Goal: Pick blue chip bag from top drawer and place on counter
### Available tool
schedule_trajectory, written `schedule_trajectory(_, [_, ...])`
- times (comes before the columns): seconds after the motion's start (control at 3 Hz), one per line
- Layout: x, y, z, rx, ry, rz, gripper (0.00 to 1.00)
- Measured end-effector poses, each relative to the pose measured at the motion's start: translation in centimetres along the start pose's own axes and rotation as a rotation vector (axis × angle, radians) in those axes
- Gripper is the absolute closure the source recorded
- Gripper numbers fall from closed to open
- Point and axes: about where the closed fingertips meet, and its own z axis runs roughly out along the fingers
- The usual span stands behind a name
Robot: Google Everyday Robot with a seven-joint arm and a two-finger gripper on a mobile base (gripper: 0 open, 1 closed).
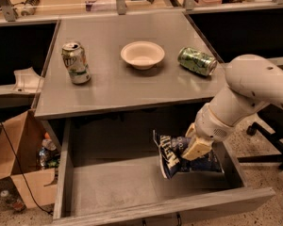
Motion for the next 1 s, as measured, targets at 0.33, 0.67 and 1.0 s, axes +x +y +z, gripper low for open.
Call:
schedule_trajectory(0.33, [-0.4, 0.4, -1.6, 0.001, -0.009, -0.015, 1.0])
schedule_trajectory(0.67, [-1.1, 1.7, -4.6, 0.023, 0.001, -0.03, 1.0])
schedule_trajectory(1.0, [-2.5, 3.9, -8.3, 0.065, 0.017, -0.063, 1.0])
